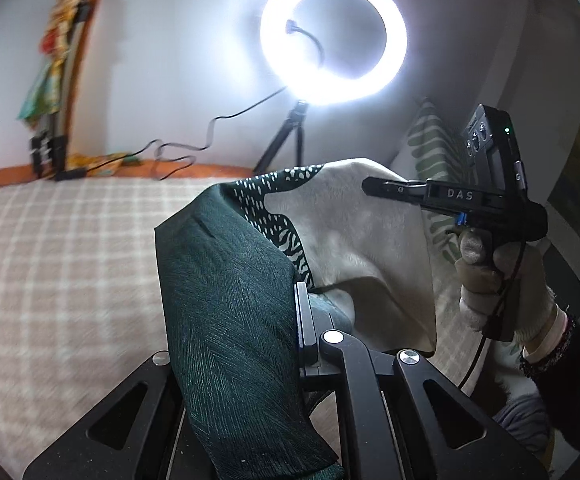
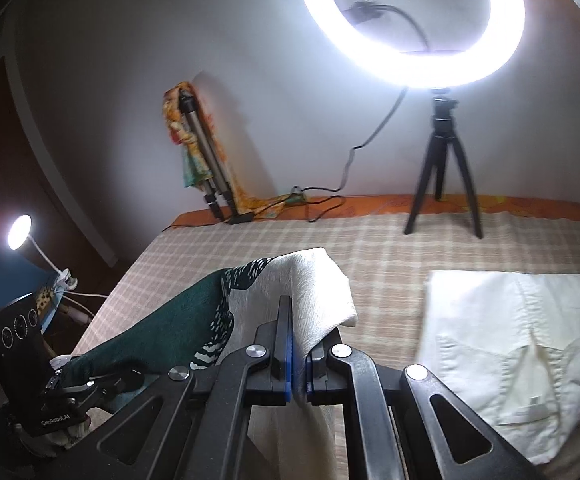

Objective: Fold small clothes
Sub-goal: 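Lift the folded bundle with both tools and carry it toward the pillow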

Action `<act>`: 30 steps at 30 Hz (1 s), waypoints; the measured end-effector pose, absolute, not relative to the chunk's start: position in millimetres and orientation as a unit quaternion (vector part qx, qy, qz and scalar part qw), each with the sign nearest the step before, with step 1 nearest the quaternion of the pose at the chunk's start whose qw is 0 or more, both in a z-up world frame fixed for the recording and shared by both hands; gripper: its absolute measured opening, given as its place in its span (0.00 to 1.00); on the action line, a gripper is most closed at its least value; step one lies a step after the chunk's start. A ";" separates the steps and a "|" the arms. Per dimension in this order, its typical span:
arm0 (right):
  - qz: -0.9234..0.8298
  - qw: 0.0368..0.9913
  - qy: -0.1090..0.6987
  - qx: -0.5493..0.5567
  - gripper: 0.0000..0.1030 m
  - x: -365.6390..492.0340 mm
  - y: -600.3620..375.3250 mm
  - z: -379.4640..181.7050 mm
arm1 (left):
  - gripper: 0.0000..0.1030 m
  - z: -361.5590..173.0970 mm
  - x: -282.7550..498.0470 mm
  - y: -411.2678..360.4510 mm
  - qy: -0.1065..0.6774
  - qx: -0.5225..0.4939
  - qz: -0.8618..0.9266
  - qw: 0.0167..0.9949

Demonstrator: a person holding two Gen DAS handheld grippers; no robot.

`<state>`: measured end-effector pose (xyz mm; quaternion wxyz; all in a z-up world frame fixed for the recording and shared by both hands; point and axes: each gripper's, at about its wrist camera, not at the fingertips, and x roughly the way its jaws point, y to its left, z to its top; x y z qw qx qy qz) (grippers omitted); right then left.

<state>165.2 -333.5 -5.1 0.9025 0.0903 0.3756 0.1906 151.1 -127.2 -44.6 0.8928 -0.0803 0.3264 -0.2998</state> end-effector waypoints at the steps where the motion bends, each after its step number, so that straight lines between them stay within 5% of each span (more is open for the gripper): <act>1: 0.185 0.904 0.375 0.087 0.02 166.5 -342.2 -3.4 | 0.06 -42.8 154.6 -137.1 0.322 -0.075 -0.305 0.893; 17: 0.123 0.909 0.398 0.023 0.02 208.5 -477.7 14.7 | 0.06 -48.8 199.6 -289.1 0.308 -0.053 -0.369 0.875; 30: 0.119 0.884 0.453 -0.003 0.02 245.8 -537.7 -37.8 | 0.06 -97.7 216.6 -356.5 0.356 -0.019 -0.382 0.852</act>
